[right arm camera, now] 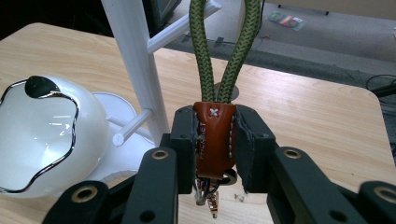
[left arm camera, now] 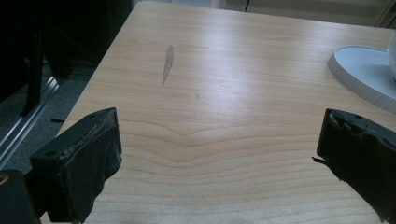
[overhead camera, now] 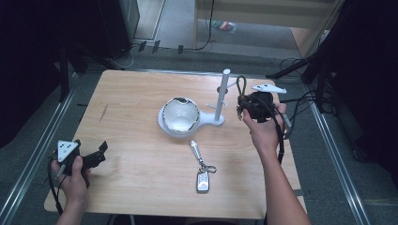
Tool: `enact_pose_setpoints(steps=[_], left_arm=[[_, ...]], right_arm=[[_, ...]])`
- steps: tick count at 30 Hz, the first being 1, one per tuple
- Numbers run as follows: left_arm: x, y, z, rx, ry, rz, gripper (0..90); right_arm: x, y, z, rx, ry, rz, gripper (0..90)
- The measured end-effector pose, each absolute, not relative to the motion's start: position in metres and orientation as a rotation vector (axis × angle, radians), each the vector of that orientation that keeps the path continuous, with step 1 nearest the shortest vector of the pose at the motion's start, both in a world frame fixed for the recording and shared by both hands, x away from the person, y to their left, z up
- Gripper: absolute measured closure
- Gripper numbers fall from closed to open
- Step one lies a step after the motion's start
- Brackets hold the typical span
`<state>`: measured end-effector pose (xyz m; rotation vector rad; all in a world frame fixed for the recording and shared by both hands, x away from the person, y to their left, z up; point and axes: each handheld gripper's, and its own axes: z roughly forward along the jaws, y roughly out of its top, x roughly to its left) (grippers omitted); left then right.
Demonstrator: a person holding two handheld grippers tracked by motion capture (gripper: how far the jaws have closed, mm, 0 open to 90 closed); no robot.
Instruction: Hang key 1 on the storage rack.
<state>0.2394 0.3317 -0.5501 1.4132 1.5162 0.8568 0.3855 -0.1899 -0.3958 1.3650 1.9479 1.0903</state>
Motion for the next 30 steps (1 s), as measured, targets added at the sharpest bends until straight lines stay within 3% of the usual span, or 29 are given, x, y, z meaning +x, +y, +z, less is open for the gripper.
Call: enact_pose_setpoints(steps=[30], left_arm=[[0.239, 0.331, -0.550, 1.414, 1.516, 0.860, 0.1]], right_arm=[[0.392, -0.174, -0.411, 1.271, 2.072, 1.082, 68.3]])
